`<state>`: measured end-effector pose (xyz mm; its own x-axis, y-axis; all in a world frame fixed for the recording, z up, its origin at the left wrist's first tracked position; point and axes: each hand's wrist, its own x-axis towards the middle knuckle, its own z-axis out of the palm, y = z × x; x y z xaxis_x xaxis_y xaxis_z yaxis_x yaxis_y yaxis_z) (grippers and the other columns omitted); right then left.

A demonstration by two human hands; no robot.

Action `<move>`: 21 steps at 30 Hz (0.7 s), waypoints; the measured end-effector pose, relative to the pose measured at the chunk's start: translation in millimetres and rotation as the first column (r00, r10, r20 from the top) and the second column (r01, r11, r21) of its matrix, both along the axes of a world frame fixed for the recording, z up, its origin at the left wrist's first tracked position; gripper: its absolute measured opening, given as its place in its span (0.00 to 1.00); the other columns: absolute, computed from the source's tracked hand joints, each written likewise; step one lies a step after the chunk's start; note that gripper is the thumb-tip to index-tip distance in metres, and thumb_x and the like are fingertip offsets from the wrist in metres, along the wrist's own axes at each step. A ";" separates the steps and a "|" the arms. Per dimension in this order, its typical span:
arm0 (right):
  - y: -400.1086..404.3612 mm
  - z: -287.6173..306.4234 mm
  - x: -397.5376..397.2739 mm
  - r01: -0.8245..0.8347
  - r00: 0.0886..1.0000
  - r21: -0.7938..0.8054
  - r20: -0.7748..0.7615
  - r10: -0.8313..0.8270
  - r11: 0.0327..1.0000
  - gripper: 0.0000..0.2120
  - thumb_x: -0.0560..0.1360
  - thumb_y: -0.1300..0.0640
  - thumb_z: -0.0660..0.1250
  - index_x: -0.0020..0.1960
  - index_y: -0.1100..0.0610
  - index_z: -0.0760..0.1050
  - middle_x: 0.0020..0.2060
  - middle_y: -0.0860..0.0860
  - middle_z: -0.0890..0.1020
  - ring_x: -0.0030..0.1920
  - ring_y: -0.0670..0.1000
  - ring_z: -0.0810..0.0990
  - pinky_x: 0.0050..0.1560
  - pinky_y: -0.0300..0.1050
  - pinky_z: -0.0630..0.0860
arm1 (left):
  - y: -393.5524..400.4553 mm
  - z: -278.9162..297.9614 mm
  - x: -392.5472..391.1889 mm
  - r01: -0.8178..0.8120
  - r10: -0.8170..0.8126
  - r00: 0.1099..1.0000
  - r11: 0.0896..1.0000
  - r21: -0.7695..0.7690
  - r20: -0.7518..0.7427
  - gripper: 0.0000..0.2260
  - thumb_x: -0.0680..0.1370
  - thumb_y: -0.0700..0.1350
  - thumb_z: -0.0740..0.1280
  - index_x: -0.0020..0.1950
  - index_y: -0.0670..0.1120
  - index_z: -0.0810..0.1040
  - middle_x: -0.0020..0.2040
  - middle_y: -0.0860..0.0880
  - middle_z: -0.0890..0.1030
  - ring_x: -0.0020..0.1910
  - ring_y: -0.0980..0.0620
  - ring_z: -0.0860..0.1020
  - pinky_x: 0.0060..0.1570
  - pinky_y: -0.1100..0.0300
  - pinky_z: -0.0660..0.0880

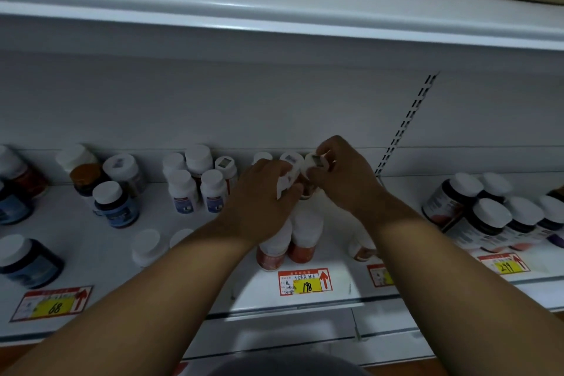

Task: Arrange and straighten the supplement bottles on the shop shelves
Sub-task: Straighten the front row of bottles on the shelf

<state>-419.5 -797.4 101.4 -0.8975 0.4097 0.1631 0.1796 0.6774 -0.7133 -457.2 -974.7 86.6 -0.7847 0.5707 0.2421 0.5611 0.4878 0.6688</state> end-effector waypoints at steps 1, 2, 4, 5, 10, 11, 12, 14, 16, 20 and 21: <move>-1.3 4.2 7.3 -0.009 0.998 -0.139 -0.060 0.001 0.990 0.12 0.71 0.52 0.72 0.50 0.50 0.72 0.43 0.47 0.78 0.41 0.47 0.79 0.33 0.38 0.76 | -0.3 2.4 1.7 0.002 -0.002 1.000 1.000 0.009 0.011 0.21 0.78 0.55 0.64 0.68 0.48 0.70 0.61 0.49 0.74 0.58 0.51 0.73 0.57 0.55 0.71; -3.4 8.5 14.5 -0.032 0.993 -0.297 -0.115 -0.003 0.954 0.08 0.73 0.54 0.71 0.50 0.50 0.74 0.44 0.48 0.79 0.43 0.50 0.81 0.39 0.41 0.80 | -0.6 5.2 4.2 0.011 -0.012 0.999 1.000 0.027 0.031 0.23 0.77 0.58 0.64 0.69 0.49 0.69 0.63 0.50 0.73 0.58 0.52 0.73 0.58 0.55 0.71; -8.1 16.1 28.2 -0.093 0.980 -0.520 -0.200 -0.015 0.849 0.04 0.75 0.57 0.68 0.49 0.52 0.77 0.47 0.53 0.81 0.46 0.53 0.82 0.46 0.51 0.82 | -2.9 13.6 12.9 0.034 -0.045 0.993 0.994 0.104 0.105 0.30 0.72 0.67 0.62 0.69 0.54 0.68 0.63 0.54 0.73 0.58 0.56 0.73 0.57 0.58 0.72; -10.9 19.7 34.2 -0.107 0.975 -0.557 -0.223 -0.024 0.824 0.04 0.73 0.56 0.67 0.48 0.53 0.78 0.46 0.54 0.81 0.46 0.54 0.82 0.47 0.52 0.81 | -4.5 18.1 18.4 0.045 -0.066 0.988 0.988 0.147 0.142 0.30 0.69 0.72 0.61 0.66 0.58 0.68 0.61 0.57 0.73 0.57 0.59 0.73 0.55 0.60 0.72; -21.3 34.4 55.6 -0.104 0.956 -0.578 -0.283 -0.080 0.810 0.06 0.68 0.51 0.69 0.42 0.52 0.78 0.37 0.52 0.82 0.39 0.54 0.81 0.40 0.50 0.78 | -6.6 33.5 40.7 0.084 -0.157 0.949 0.962 0.261 0.272 0.30 0.64 0.72 0.61 0.64 0.65 0.68 0.60 0.63 0.74 0.56 0.67 0.73 0.51 0.67 0.70; -21.4 36.1 59.7 -0.106 0.955 -0.566 -0.288 -0.075 0.818 0.05 0.68 0.51 0.69 0.42 0.52 0.78 0.36 0.50 0.82 0.38 0.52 0.81 0.38 0.47 0.78 | -5.6 33.8 44.4 0.087 -0.162 0.947 0.961 0.261 0.279 0.31 0.64 0.71 0.62 0.66 0.64 0.68 0.61 0.63 0.73 0.55 0.68 0.73 0.51 0.67 0.70; -20.7 37.4 63.8 -0.105 0.955 -0.549 -0.288 -0.071 0.829 0.05 0.68 0.51 0.69 0.42 0.52 0.78 0.35 0.49 0.82 0.37 0.50 0.81 0.37 0.45 0.77 | -4.1 34.3 48.3 0.091 -0.165 0.947 0.961 0.262 0.274 0.31 0.66 0.71 0.64 0.67 0.64 0.67 0.61 0.63 0.73 0.55 0.69 0.72 0.50 0.68 0.69; -16.9 39.7 72.1 -0.090 0.955 -0.527 -0.288 -0.078 0.845 0.07 0.68 0.51 0.70 0.43 0.53 0.77 0.35 0.49 0.81 0.36 0.49 0.81 0.35 0.43 0.77 | 0.4 35.8 55.8 0.102 -0.170 0.954 0.958 0.268 0.248 0.30 0.67 0.72 0.64 0.67 0.63 0.68 0.61 0.62 0.73 0.53 0.72 0.71 0.47 0.72 0.67; -9.7 42.5 80.8 -0.069 0.953 -0.516 -0.286 -0.096 0.854 0.09 0.67 0.50 0.70 0.43 0.54 0.77 0.35 0.50 0.81 0.35 0.48 0.81 0.34 0.42 0.76 | 6.4 36.8 63.0 0.112 -0.172 0.962 0.957 0.269 0.211 0.30 0.68 0.72 0.63 0.67 0.62 0.68 0.60 0.62 0.73 0.53 0.71 0.72 0.46 0.74 0.67; 16.2 44.9 102.1 -0.018 0.950 -0.494 -0.278 -0.139 0.869 0.10 0.65 0.49 0.71 0.43 0.53 0.77 0.35 0.49 0.82 0.34 0.48 0.81 0.32 0.43 0.77 | 26.0 35.1 83.1 0.130 -0.174 0.973 0.955 0.265 0.149 0.29 0.69 0.73 0.60 0.66 0.62 0.68 0.56 0.63 0.74 0.52 0.67 0.74 0.43 0.77 0.69; 24.6 44.6 108.2 -0.006 0.952 -0.483 -0.270 -0.142 0.875 0.11 0.64 0.48 0.71 0.42 0.53 0.77 0.35 0.50 0.82 0.34 0.49 0.81 0.31 0.47 0.78 | 33.5 33.9 88.7 0.122 -0.172 0.971 0.953 0.279 0.164 0.28 0.69 0.73 0.60 0.65 0.62 0.69 0.56 0.63 0.75 0.50 0.65 0.75 0.42 0.74 0.70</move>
